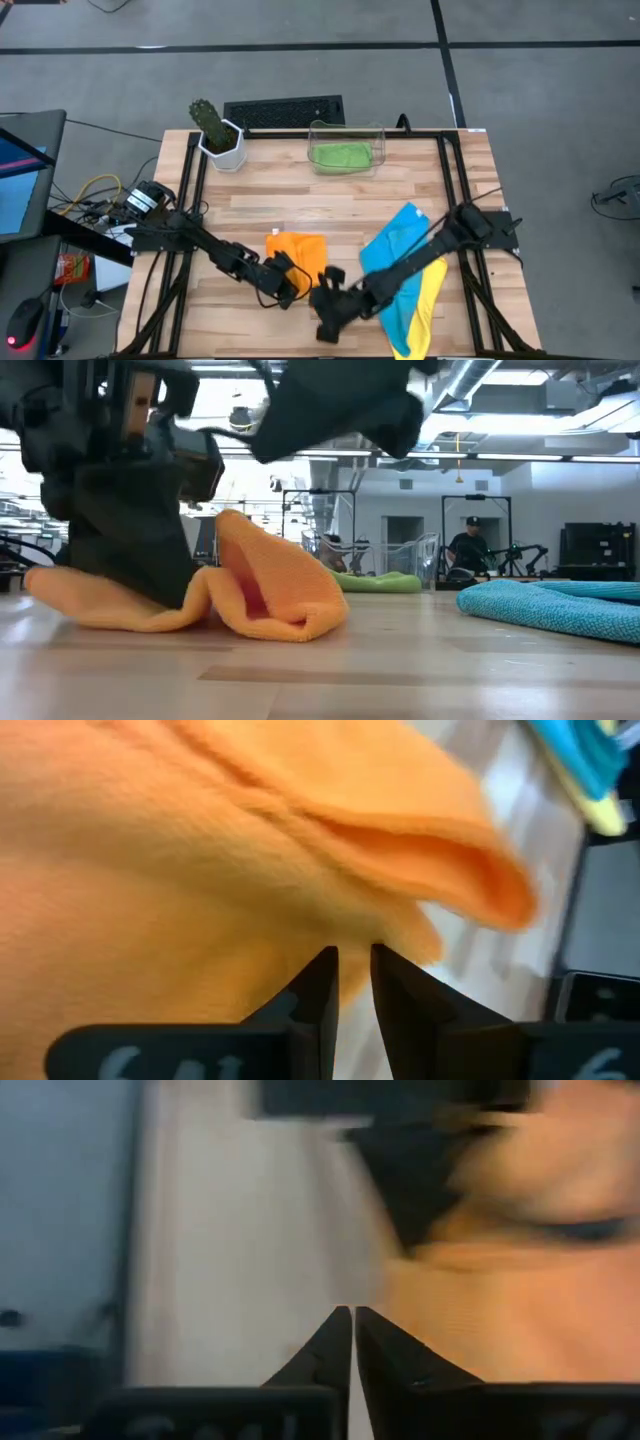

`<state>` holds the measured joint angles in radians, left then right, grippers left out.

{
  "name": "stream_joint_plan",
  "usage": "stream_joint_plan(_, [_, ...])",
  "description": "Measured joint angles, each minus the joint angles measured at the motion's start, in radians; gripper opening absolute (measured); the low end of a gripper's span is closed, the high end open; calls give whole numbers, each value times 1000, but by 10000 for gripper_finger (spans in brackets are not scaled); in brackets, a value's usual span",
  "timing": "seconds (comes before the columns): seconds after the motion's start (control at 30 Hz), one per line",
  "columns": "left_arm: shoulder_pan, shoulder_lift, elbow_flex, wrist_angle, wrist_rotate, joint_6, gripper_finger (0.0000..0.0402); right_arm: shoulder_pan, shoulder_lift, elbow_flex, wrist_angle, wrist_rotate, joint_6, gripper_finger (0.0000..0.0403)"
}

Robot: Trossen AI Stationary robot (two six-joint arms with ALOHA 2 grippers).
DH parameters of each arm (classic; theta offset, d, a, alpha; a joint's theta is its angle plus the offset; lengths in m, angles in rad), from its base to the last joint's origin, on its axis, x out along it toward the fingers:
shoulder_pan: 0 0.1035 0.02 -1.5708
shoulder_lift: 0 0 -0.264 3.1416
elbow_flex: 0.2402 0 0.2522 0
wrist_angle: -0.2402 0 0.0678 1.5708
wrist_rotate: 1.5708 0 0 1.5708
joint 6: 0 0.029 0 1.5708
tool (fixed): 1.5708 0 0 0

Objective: Fold microfiber towels
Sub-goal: Fold the orange towel

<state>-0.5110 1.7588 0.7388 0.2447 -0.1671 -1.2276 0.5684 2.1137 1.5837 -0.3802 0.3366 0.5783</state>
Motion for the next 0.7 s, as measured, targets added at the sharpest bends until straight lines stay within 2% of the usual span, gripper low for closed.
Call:
stream_joint_plan(0.13, [-11, -1, 18, 1, 14, 13, 54, 20, 57, -2, 44, 75, 73, 67])
stream_joint_plan(0.27, [-31, -2, 25, -2, 49, 3, 54, 6, 73, -3, 43, 123, 144, 70])
stream_joint_plan(0.57, [-88, -3, 24, -15, 69, -87, 54, 70, 43, 0, 6, 261, 126, 48])
stream_joint_plan(0.7, [-114, -4, 25, -69, 27, -101, 54, 62, 42, 0, 2, 284, 122, 32])
